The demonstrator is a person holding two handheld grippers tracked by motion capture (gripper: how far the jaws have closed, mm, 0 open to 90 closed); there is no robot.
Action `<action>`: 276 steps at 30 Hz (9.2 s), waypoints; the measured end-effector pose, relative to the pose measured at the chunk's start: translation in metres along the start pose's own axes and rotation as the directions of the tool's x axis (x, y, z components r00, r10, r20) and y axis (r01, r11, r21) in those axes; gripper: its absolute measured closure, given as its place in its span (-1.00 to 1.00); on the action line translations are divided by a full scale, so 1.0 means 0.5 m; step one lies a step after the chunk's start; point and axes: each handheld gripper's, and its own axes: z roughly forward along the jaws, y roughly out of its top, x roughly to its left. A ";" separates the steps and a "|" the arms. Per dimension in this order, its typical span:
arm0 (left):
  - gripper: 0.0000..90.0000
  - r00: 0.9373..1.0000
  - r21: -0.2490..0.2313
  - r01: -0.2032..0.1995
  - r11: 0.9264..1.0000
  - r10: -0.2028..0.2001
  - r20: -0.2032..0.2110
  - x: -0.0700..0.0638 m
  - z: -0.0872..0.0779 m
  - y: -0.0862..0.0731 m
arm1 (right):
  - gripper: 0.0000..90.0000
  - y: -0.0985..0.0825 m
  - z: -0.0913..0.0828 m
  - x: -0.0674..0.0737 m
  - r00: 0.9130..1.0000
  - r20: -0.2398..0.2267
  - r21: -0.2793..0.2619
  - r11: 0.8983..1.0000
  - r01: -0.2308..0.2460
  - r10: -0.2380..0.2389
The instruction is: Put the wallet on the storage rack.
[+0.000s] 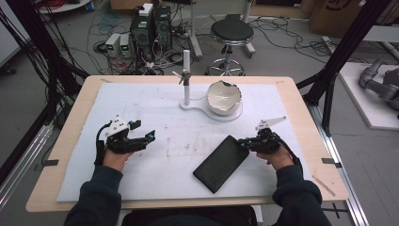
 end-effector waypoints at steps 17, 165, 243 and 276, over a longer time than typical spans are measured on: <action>-0.28 0.991 0.001 -0.003 1.000 0.003 0.137 -0.038 0.025 0.013 | 0.95 0.071 -0.057 0.056 0.985 0.128 -0.273 0.951 0.148 -0.116; -0.28 0.997 -0.047 0.067 0.997 -0.068 -0.021 0.041 -0.028 0.002 | 0.02 -0.066 -0.113 -0.010 0.977 0.206 -0.113 0.990 0.088 -0.063; -0.28 0.995 -0.073 0.089 0.993 -0.092 -0.041 0.063 -0.046 0.000 | 0.72 0.375 -0.136 -0.023 0.818 0.362 0.168 0.894 0.414 -0.447; -0.28 0.995 -0.070 0.090 0.994 -0.093 -0.044 0.064 -0.050 -0.002 | 0.39 0.313 0.038 -0.007 0.896 0.145 0.084 0.907 0.412 -0.421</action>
